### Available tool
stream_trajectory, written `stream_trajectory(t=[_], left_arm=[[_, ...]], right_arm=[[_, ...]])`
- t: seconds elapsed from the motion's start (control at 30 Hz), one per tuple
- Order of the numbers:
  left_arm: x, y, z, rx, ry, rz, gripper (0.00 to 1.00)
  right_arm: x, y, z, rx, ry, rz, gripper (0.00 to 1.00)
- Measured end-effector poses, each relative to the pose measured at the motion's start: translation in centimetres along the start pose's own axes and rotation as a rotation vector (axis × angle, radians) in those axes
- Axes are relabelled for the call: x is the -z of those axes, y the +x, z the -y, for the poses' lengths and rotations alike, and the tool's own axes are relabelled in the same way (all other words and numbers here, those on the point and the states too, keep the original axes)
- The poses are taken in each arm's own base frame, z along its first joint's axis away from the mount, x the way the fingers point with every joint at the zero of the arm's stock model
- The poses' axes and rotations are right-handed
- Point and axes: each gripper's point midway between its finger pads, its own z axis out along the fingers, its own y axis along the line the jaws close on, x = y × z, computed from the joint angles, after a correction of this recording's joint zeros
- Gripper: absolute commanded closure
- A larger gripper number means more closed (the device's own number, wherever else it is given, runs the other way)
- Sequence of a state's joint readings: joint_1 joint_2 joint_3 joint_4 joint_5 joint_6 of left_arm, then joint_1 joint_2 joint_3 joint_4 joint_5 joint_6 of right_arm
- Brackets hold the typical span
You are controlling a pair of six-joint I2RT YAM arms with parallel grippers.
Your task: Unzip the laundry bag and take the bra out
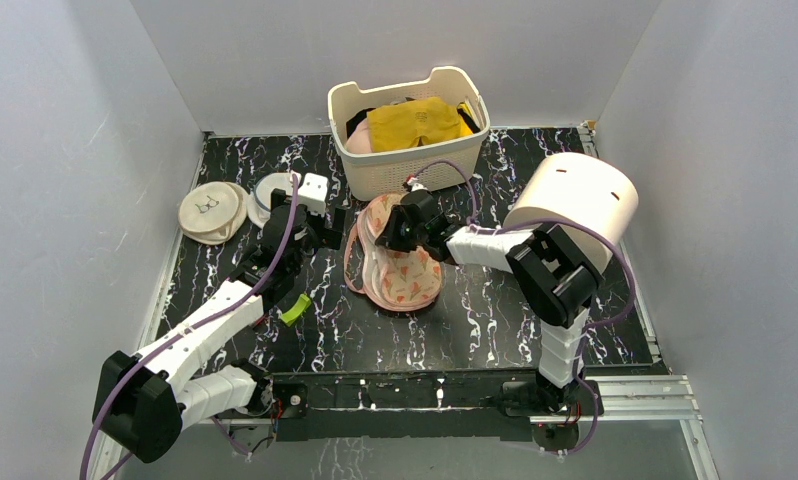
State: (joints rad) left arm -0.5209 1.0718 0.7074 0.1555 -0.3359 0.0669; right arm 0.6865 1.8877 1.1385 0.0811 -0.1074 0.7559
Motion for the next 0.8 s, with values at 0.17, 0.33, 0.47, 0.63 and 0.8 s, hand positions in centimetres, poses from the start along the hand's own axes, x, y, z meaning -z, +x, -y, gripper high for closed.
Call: stream_trajectory(t=[0.17, 0.33, 0.47, 0.63, 0.8], left_arm=[[0.0, 0.0, 0.0, 0.0, 0.0, 0.0, 0.03], [0.0, 0.0, 0.0, 0.0, 0.0, 0.0, 0.03], [0.0, 0.0, 0.0, 0.0, 0.0, 0.0, 0.02], [0.0, 0.0, 0.1, 0.0, 0.005, 0.0, 0.02], [0.0, 0.0, 0.3, 0.001, 0.018, 0.002, 0.02]], right_arm=[[-1.0, 0.8, 0.2, -0.056, -0.035, 0.005, 0.73], [-0.7, 0.8, -0.6, -0.049, -0.071, -0.003, 0.44], [1.1, 0.3, -1.5, 0.026, -0.086, -0.018, 0.22], [6.2, -3.3, -3.1, 0.227, -0.084, 0.075, 0.1], [12.7, -7.0, 0.1, 0.356, 0.022, 0.225, 0.02]])
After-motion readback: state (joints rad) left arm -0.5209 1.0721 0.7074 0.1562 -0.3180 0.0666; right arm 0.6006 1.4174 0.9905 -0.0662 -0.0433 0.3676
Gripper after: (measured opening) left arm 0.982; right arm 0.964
